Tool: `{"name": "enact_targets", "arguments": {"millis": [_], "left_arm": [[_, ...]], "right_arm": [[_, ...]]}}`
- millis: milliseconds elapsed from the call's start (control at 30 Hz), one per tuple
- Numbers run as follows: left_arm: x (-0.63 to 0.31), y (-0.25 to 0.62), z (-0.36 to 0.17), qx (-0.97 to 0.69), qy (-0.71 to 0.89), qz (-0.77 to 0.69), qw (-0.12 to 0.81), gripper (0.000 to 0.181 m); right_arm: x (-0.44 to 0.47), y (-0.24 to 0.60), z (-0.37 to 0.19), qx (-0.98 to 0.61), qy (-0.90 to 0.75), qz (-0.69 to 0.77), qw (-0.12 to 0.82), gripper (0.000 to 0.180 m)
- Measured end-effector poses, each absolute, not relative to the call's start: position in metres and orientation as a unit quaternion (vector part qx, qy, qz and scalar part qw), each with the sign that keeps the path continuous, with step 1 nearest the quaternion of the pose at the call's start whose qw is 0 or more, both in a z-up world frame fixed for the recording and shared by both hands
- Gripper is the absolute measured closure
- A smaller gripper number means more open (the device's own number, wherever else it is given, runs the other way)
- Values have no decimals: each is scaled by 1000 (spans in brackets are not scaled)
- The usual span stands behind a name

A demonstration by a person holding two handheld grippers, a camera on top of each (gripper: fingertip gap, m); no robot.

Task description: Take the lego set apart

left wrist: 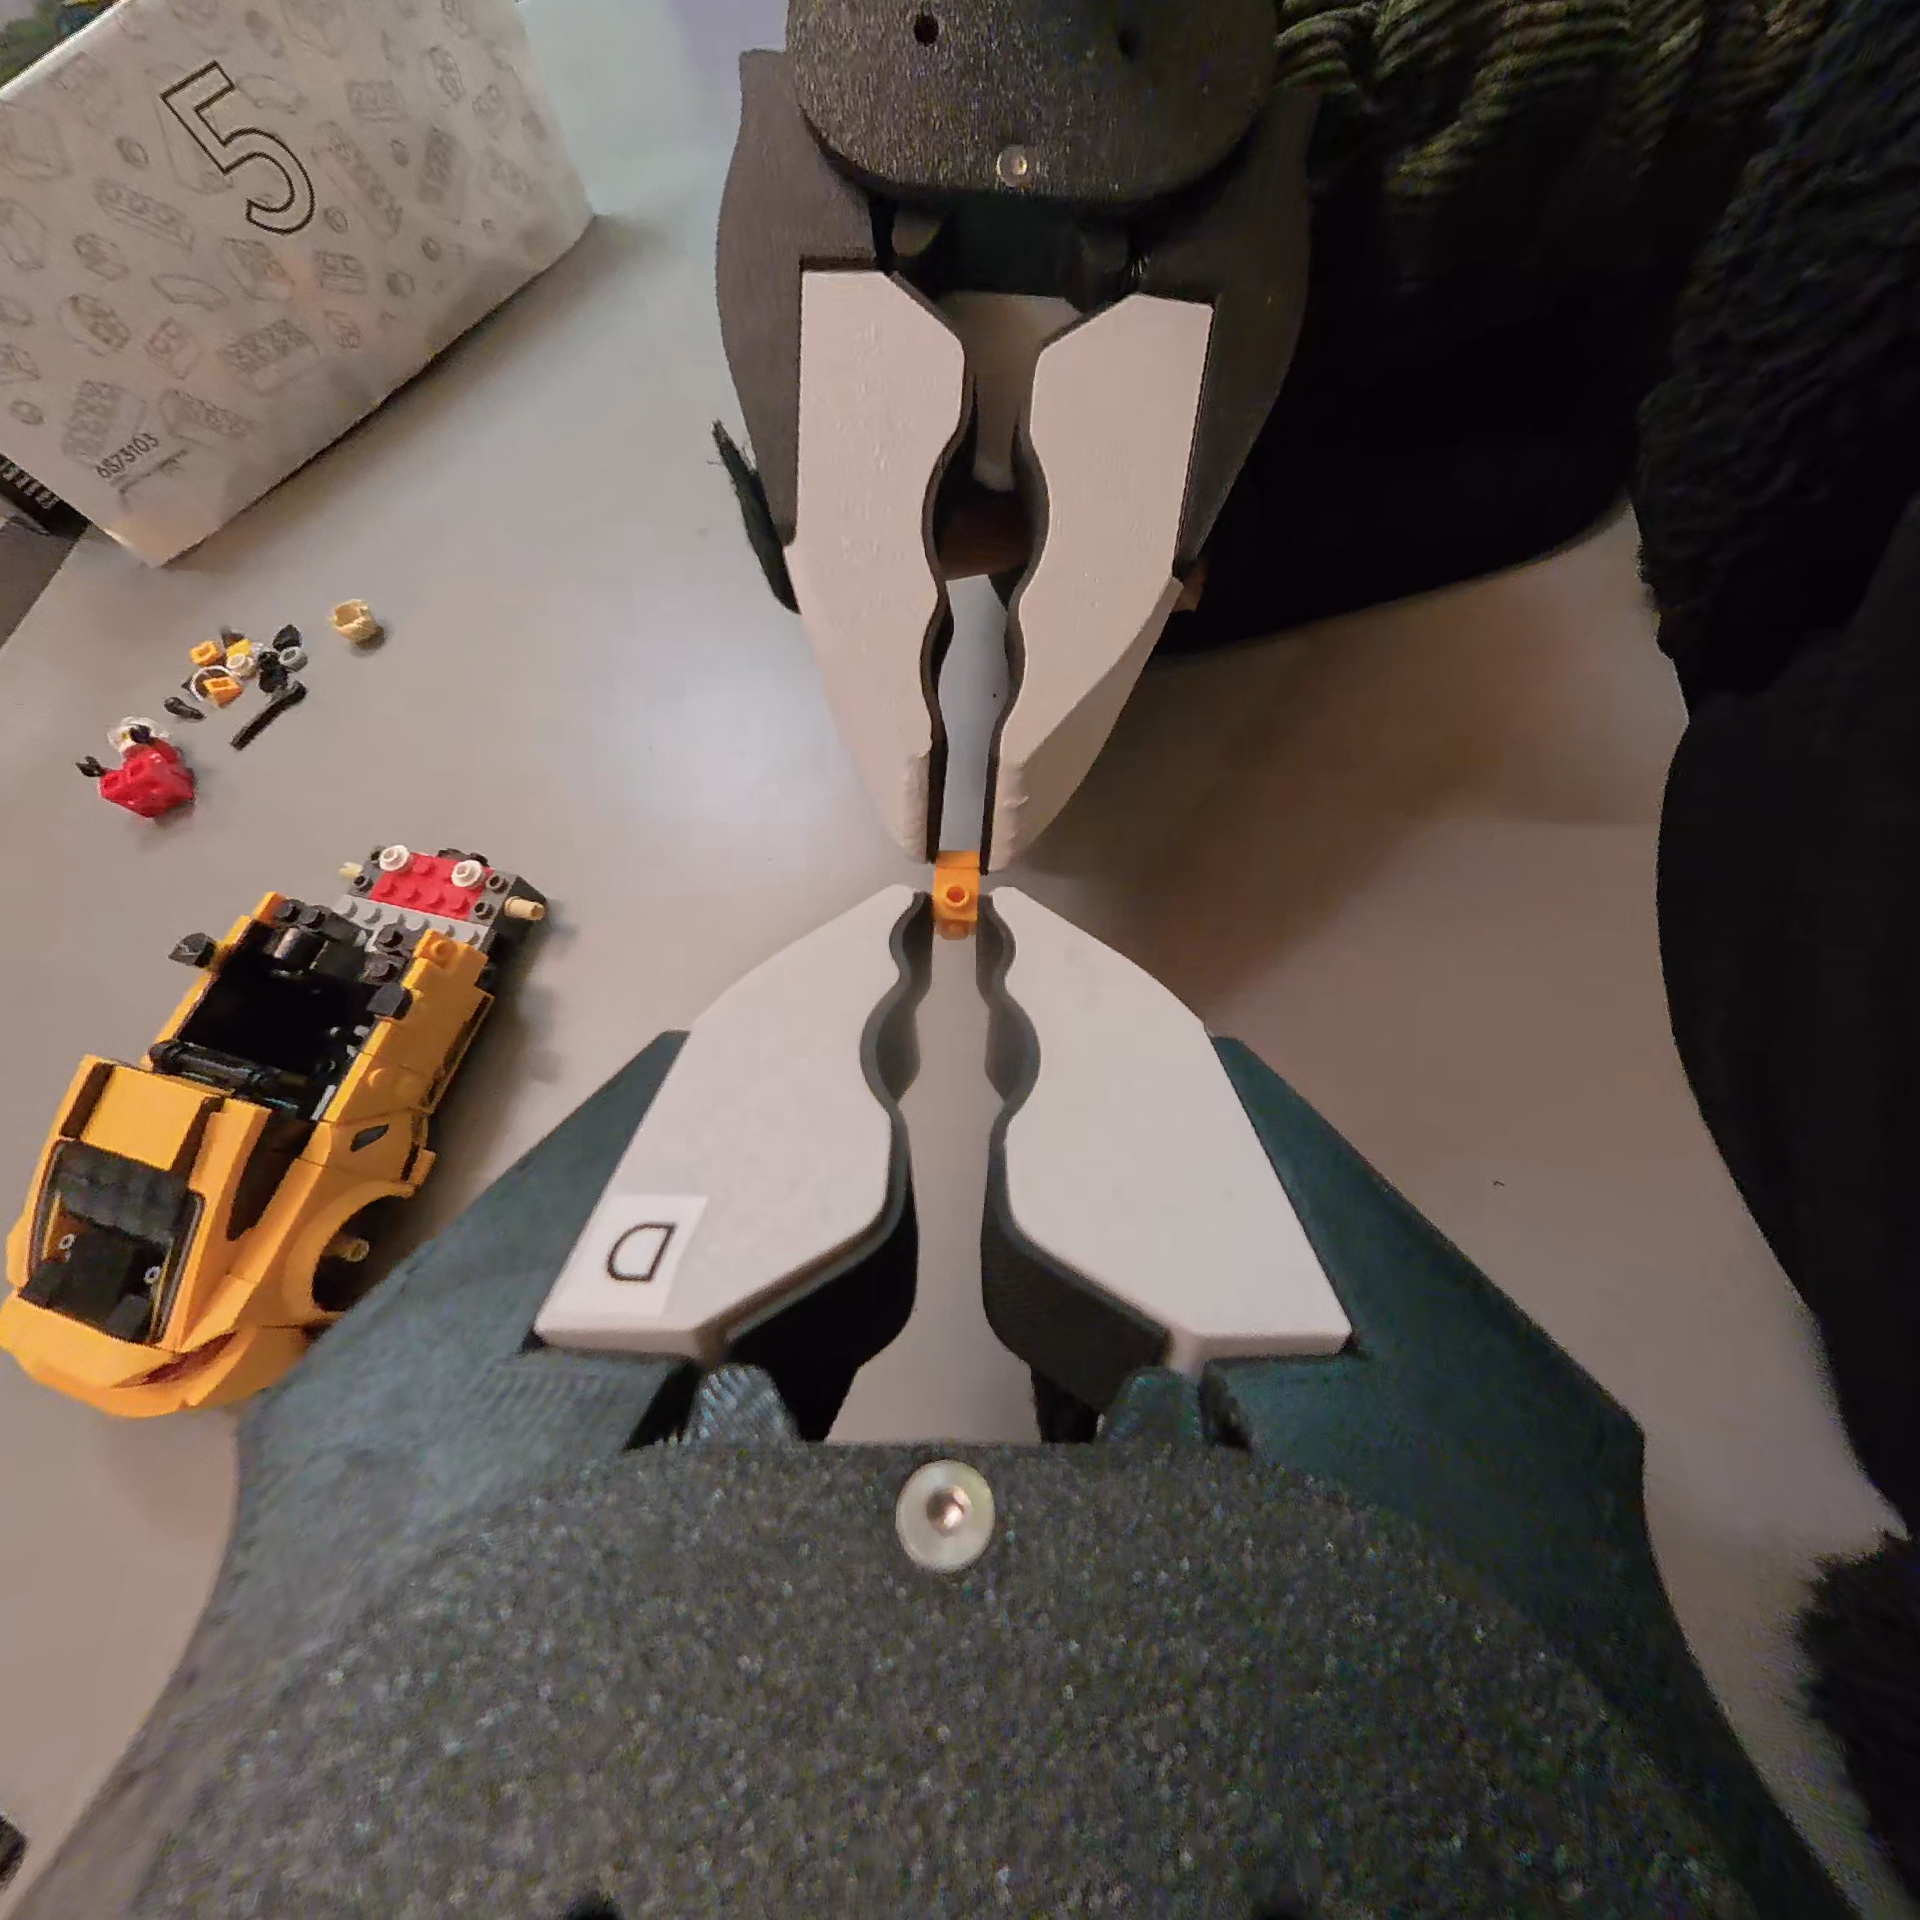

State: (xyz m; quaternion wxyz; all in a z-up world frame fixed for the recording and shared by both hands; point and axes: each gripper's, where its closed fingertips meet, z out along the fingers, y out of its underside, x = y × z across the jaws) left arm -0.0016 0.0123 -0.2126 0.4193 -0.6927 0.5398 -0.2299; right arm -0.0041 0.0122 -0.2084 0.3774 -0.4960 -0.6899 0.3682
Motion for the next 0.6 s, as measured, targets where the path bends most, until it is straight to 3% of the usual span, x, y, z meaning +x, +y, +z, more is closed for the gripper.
{"name": "enact_targets", "arguments": {"millis": [600], "left_arm": [[-13, 15, -205, -706, 526, -235, 413, 172]], "right_arm": [[1, 16, -189, -476, -676, 386, 409, 172]]}}
